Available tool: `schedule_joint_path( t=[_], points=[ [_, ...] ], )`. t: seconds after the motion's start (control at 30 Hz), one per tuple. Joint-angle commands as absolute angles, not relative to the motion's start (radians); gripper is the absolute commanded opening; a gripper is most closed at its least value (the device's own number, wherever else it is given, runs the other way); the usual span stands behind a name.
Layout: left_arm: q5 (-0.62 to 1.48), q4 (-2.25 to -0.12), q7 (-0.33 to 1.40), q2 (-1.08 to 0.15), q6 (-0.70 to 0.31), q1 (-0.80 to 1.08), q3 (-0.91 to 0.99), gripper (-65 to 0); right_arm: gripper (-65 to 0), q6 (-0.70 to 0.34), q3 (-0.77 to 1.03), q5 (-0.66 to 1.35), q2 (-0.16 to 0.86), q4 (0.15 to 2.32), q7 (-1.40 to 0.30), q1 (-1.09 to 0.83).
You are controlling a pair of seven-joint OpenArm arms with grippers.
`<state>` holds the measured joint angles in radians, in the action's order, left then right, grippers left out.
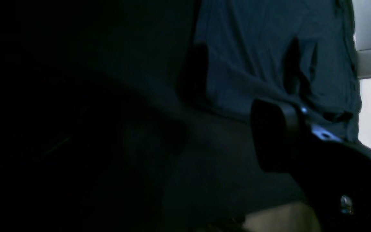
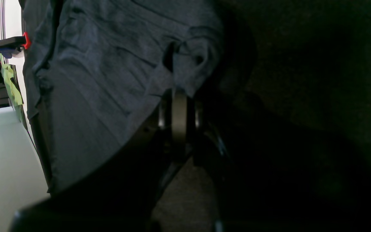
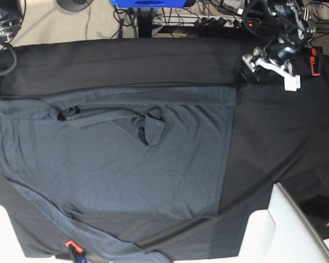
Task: Fold the T-shirt properly
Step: 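Grasp the shirt edge with the left gripper and pull toward the right gripper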
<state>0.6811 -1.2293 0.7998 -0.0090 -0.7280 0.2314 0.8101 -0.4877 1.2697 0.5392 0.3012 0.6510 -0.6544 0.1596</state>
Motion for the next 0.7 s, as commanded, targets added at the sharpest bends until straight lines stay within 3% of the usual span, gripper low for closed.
schedule_joint_path(
  t=[0.0,0.67],
  points=[
    [0.616,-1.218,0.854,0.005,-0.698,0.234,0.806,-1.8,-65.0,-0.501,1.268,0.555,0.326,0.664,-0.647,0.171],
    [0.618,-1.213,0.851,0.065,-0.698,0.154,0.719,-2.6,-65.0,-0.501,1.267,0.555,0.329,0.664,-0.647,0.171]
  ],
)
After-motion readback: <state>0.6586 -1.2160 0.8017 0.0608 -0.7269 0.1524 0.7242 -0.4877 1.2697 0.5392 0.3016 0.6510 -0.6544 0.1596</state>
